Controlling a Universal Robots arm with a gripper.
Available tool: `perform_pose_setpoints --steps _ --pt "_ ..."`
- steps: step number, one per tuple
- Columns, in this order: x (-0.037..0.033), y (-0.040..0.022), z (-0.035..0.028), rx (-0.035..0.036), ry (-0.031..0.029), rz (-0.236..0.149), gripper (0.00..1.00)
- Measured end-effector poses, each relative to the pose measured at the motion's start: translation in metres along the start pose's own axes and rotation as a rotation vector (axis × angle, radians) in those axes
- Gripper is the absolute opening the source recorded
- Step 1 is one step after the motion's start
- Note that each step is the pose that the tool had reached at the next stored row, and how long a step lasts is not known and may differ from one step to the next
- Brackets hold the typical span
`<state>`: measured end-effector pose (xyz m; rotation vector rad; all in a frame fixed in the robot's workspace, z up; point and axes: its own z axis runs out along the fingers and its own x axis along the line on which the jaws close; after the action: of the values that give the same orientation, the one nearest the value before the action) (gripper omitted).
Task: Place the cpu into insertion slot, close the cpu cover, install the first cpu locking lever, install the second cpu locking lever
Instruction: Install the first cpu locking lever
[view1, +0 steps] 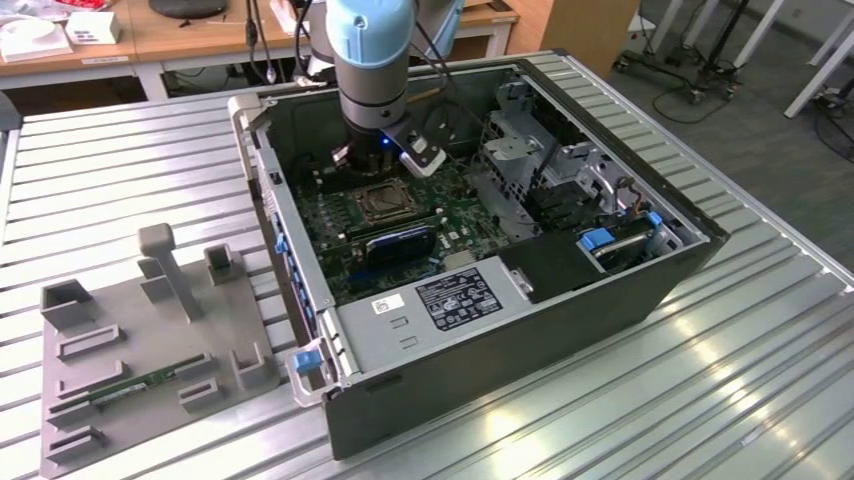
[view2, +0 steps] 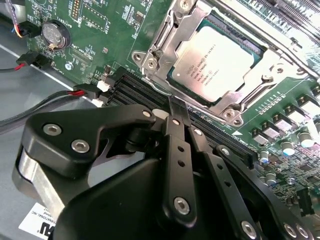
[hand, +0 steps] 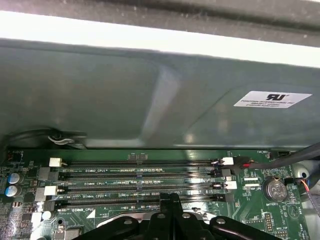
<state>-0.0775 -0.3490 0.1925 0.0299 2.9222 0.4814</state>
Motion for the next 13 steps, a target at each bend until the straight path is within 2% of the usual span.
perform_pose_setpoints --steps 13 --pt "0.0004 -0.001 0.002 0.0 -0.0004 0.0 0.11"
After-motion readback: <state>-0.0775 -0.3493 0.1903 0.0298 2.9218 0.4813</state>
